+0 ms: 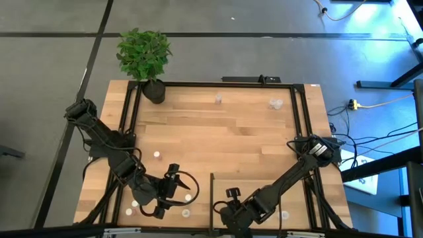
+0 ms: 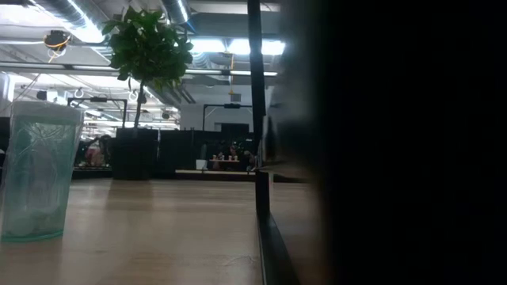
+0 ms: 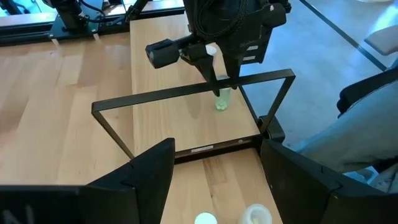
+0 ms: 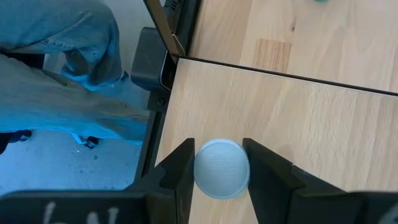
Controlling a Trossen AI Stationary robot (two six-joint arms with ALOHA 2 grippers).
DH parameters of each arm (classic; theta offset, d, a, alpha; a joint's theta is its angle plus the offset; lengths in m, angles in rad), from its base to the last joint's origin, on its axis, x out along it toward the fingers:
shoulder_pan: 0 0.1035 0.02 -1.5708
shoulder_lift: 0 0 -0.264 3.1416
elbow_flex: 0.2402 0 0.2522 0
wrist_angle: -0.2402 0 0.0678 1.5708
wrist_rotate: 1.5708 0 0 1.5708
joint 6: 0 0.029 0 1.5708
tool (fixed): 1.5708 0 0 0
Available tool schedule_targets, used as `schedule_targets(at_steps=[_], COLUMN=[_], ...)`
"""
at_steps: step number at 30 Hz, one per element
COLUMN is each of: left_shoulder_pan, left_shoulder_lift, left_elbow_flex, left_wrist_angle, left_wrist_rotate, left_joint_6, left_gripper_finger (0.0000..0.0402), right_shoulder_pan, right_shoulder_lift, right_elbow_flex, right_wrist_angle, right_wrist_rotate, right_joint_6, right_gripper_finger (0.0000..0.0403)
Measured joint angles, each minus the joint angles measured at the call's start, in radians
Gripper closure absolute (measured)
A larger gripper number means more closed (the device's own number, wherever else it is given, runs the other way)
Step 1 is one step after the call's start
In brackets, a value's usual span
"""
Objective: Pick and place medicine bottles onto shelf by color
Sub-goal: Put the top green pill bottle on the shelf
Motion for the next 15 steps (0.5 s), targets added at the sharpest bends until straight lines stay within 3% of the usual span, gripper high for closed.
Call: schedule_targets(at_steps=[15], left_shoulder_pan=[0.0], left_shoulder_lift=[0.0], left_elbow_flex=[0.0], left_wrist_angle=[0.0], left_wrist_rotate=[0.0], left_joint_6=[0.0], left_gripper_finger=[0.0169], right_shoulder_pan=[0.0], right_shoulder_lift=[-0.001], right_elbow_flex=[0.0], right_wrist_angle=[-0.021], right_wrist_rotate=[0.003], right_joint_6=[-0.06], right_gripper_finger=[0.0279])
